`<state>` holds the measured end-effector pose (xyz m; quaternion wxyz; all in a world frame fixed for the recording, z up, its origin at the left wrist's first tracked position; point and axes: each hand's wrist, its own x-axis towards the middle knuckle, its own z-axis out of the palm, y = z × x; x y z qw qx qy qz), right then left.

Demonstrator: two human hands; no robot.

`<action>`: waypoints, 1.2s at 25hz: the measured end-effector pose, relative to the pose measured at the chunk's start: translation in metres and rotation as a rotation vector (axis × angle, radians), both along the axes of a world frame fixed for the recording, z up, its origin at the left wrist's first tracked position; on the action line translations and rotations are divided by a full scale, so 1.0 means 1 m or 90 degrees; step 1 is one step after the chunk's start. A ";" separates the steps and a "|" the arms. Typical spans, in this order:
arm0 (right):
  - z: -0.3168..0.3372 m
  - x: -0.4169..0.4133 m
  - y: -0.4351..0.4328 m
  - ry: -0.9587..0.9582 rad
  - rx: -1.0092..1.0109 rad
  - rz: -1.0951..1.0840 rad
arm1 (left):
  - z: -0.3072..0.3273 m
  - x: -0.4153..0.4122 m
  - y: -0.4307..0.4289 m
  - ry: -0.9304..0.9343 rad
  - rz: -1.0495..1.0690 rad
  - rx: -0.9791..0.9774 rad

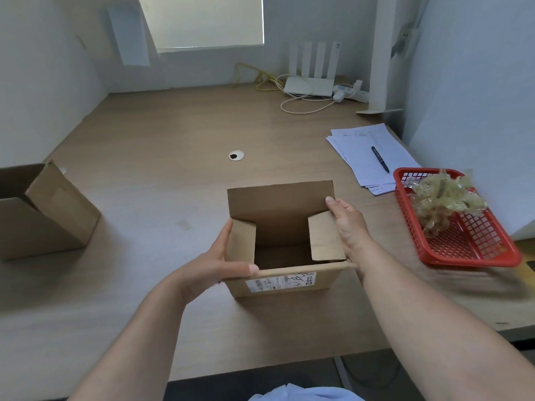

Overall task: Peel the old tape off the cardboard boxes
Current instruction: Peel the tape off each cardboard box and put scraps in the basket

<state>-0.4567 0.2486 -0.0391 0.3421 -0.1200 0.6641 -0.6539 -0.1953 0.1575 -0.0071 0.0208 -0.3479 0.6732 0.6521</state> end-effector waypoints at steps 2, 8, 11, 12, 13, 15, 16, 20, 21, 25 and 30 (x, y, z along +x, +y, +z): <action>-0.001 0.002 -0.003 -0.011 -0.005 -0.030 | -0.009 -0.002 0.010 -0.128 -0.014 -0.191; 0.010 0.007 -0.002 0.228 0.207 0.026 | -0.024 -0.010 0.023 -0.184 0.064 -0.444; 0.019 0.027 0.009 0.480 0.480 0.178 | -0.025 -0.015 0.023 -0.180 0.090 -0.448; 0.020 0.034 0.012 0.545 0.523 0.196 | -0.025 -0.016 0.023 -0.180 0.091 -0.445; 0.021 0.039 0.016 0.583 0.541 0.200 | -0.025 -0.017 0.022 -0.181 0.091 -0.442; 0.022 0.040 0.022 0.610 0.527 0.184 | -0.025 -0.018 0.021 -0.179 0.085 -0.442; 0.023 0.040 0.026 0.606 0.490 0.163 | -0.024 -0.018 0.021 -0.176 0.081 -0.441; 0.022 0.031 0.044 0.486 0.274 0.064 | -0.020 -0.026 0.025 -0.187 0.091 -0.439; 0.022 0.028 0.048 0.456 0.235 0.057 | -0.018 -0.030 0.024 -0.200 0.106 -0.441; 0.022 0.022 0.055 0.388 0.149 0.051 | -0.009 -0.057 0.013 -0.315 0.128 -0.513; 0.026 0.018 0.056 0.413 0.140 0.048 | -0.007 -0.077 0.005 -0.430 0.141 -0.565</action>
